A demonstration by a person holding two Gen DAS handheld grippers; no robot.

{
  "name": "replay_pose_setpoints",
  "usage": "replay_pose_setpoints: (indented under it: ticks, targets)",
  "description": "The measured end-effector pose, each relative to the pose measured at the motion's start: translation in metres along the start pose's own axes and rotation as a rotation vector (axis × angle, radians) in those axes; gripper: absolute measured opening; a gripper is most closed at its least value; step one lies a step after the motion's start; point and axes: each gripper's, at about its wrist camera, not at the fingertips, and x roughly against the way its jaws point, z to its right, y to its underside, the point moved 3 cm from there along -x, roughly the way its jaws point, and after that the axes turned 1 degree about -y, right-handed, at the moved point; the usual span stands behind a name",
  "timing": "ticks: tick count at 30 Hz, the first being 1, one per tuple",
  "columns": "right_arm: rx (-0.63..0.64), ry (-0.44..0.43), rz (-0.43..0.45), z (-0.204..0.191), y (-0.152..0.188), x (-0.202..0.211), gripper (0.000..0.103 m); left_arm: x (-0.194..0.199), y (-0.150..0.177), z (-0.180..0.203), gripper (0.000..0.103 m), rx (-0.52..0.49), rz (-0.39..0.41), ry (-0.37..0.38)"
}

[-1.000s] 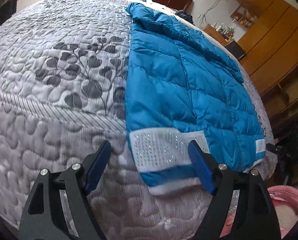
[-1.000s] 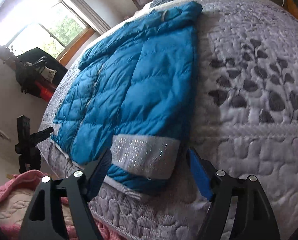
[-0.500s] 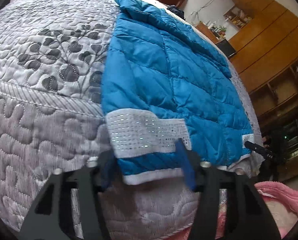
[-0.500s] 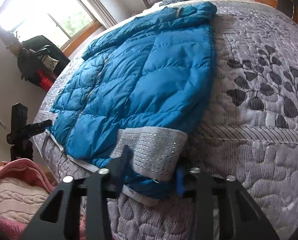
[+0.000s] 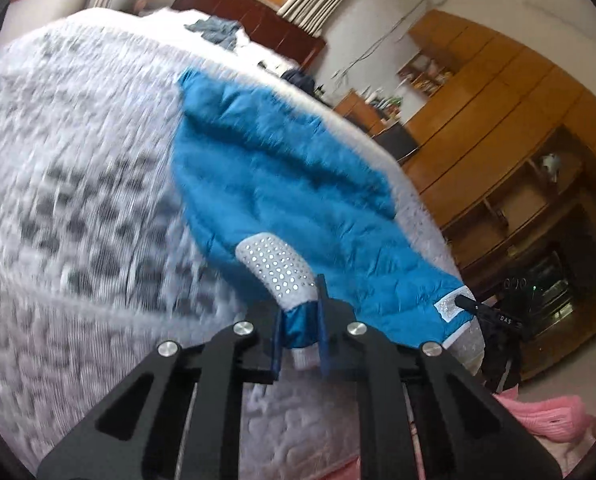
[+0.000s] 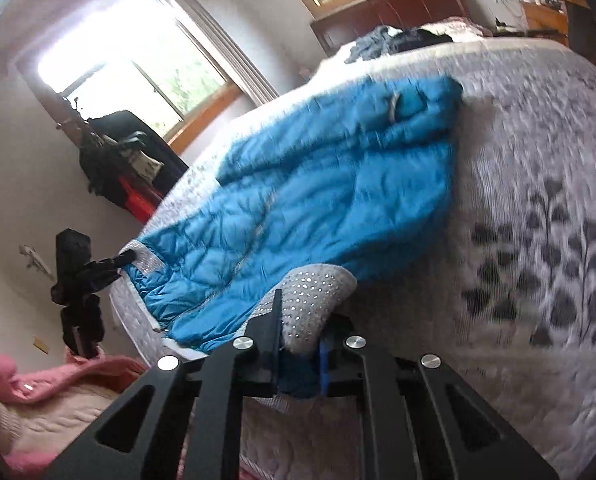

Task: Fold large clothes
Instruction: 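Grasp the grey knit hem with both grippers and lift it toward the collar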

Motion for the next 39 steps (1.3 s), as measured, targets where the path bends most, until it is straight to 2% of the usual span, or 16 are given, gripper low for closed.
replay_pose_setpoints:
  ticks: [12, 19, 23, 30, 35, 39]
  targets:
    - [0.027, -0.023, 0.030, 0.003, -0.107, -0.004, 0.013, -0.031, -0.105, 0.003, 0.012, -0.054, 0.091, 0.030]
    - [-0.033, -0.030, 0.005, 0.034, -0.169, -0.041, 0.013, -0.079, -0.166, -0.010, 0.013, -0.039, 0.074, 0.017]
    - [-0.092, -0.021, -0.035, 0.058, -0.198, -0.070, 0.013, -0.122, -0.199, -0.026, 0.013, -0.002, 0.031, -0.003]
    - [-0.186, 0.014, -0.104, 0.104, -0.225, -0.119, 0.013, -0.188, -0.225, -0.059, 0.013, 0.066, -0.055, -0.063]
    - [-0.247, 0.041, -0.145, 0.133, -0.233, -0.149, 0.013, -0.220, -0.234, -0.088, 0.014, 0.113, -0.093, -0.121]
    - [-0.295, 0.025, -0.156, 0.150, -0.236, -0.164, 0.013, -0.232, -0.235, -0.100, 0.016, 0.139, -0.102, -0.104]
